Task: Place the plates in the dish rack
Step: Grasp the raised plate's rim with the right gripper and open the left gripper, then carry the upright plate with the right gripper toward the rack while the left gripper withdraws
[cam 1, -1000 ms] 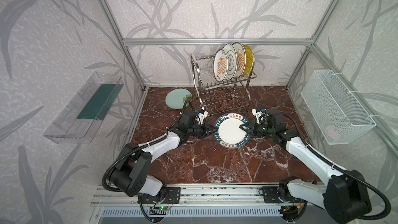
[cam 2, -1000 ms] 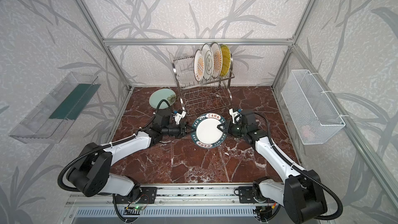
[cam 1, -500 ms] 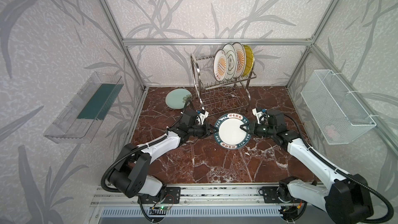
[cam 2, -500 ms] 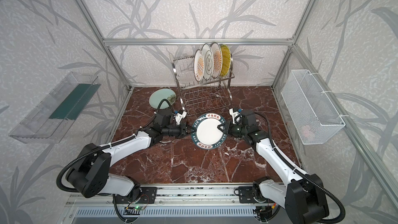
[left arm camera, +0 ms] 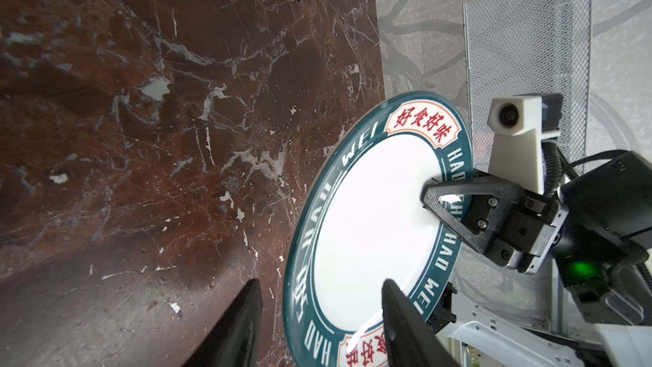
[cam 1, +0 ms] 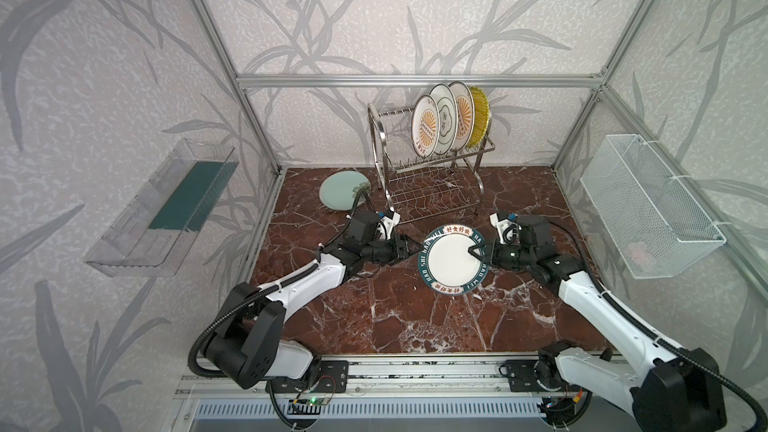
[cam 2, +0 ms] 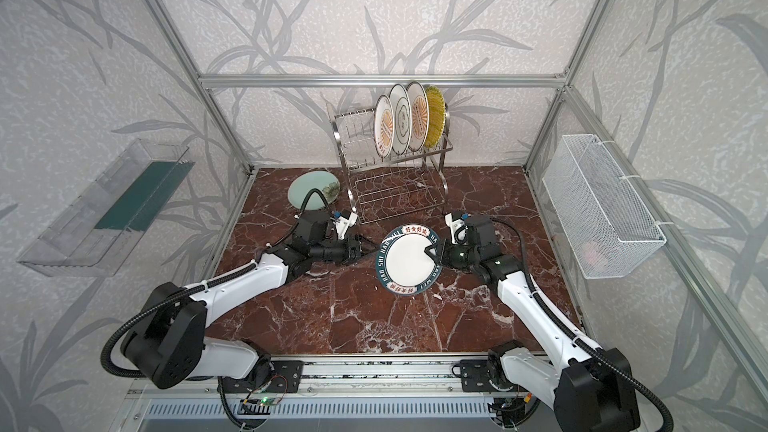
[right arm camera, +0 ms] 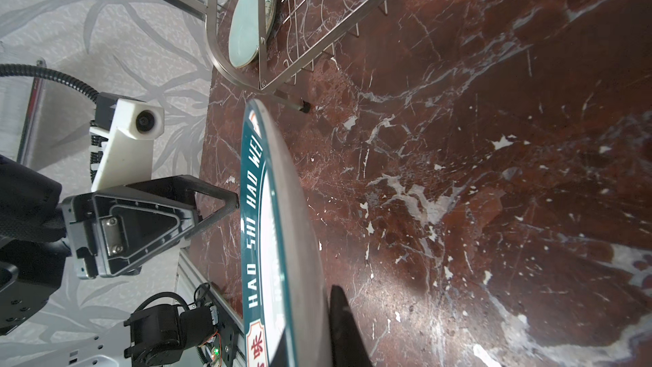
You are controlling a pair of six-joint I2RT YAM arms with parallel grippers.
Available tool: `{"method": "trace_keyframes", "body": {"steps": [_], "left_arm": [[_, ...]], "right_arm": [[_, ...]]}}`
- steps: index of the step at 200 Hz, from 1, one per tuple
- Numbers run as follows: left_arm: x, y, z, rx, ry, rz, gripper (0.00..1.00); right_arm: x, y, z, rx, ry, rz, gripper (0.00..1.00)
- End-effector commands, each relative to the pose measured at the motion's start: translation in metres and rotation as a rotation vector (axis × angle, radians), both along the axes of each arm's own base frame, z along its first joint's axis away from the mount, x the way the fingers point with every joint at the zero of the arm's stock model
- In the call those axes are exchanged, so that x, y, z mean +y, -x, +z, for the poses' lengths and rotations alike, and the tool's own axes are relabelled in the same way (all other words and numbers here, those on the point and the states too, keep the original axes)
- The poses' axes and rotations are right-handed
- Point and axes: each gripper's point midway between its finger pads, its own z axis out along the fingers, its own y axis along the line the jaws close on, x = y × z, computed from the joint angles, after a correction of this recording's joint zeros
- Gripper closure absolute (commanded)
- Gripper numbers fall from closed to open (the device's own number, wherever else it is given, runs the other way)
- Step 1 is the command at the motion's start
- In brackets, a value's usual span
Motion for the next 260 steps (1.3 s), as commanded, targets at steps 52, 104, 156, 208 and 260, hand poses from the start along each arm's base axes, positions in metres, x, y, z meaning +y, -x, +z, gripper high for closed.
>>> {"method": "trace_keyframes", "body": {"steps": [52, 104, 156, 208, 260], "left_arm": [[0.025, -0.006, 0.028, -0.134, -0.112, 0.081, 0.38], [0.041, -0.002, 0.034, -0.165, -0.195, 0.103, 0.37], [0.047, 0.002, 0.035, -0.177, -0.202, 0.124, 0.37], [0.052, 0.006, 0.038, -0.187, -0.22, 0.121, 0.37], [0.056, 0.01, 0.041, -0.197, -0.239, 0.119, 0.37]], "right_arm": [[-0.012, -0.006, 0.075, -0.237, 0.046, -0.031, 1.0], [-0.018, -0.014, 0.13, -0.388, 0.082, -0.052, 1.0], [-0.015, -0.025, 0.195, -0.544, 0.107, -0.057, 1.0], [-0.002, -0.038, 0.251, -0.69, 0.164, -0.086, 1.0], [0.016, -0.049, 0.294, -0.819, 0.251, -0.137, 1.0]]}}
